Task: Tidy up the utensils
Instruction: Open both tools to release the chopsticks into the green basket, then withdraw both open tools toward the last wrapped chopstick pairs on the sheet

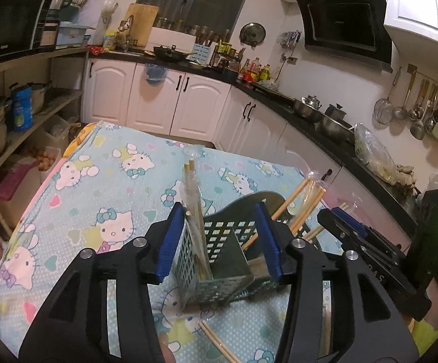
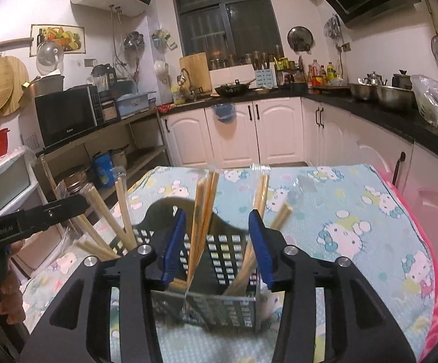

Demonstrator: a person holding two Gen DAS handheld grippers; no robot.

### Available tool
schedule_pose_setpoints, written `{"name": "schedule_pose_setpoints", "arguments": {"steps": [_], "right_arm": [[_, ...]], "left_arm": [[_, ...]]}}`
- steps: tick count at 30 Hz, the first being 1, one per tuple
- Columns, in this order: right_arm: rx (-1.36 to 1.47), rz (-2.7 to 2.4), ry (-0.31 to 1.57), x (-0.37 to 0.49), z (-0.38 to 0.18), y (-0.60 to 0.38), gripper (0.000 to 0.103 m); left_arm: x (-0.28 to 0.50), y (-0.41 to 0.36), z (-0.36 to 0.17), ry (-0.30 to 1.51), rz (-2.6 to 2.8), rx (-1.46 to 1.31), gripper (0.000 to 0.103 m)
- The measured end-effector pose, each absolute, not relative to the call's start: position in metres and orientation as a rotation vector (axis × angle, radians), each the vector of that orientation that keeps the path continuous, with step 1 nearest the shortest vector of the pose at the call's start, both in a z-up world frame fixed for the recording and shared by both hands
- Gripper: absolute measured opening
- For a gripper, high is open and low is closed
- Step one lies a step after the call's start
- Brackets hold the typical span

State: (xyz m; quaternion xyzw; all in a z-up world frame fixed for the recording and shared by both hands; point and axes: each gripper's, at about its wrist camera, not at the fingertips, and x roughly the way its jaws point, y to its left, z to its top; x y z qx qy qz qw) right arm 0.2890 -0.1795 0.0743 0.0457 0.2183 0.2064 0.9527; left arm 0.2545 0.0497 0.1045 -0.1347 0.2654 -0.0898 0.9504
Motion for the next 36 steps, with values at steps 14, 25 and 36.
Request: {"name": "schedule_pose_setpoints", "arguments": {"steps": [14, 25, 36], "right_arm": [[0.104, 0.425, 0.465, 0.257, 0.084, -0.195, 0.070], [0.089, 0.414, 0.478, 0.233, 0.084, -0.204, 0.076], [0.070, 0.421, 0.496, 0.211, 0.082, -0.208, 0.077]], "left_arm": [[0.230, 0.049, 0.105, 0.551, -0.178, -0.269, 0.078], [0.206, 0.046, 0.103, 0.555, -0.183, -0.267, 0.091], [0.190, 0.048, 0.096, 0.564, -0.168, -0.279, 0.091]]}}
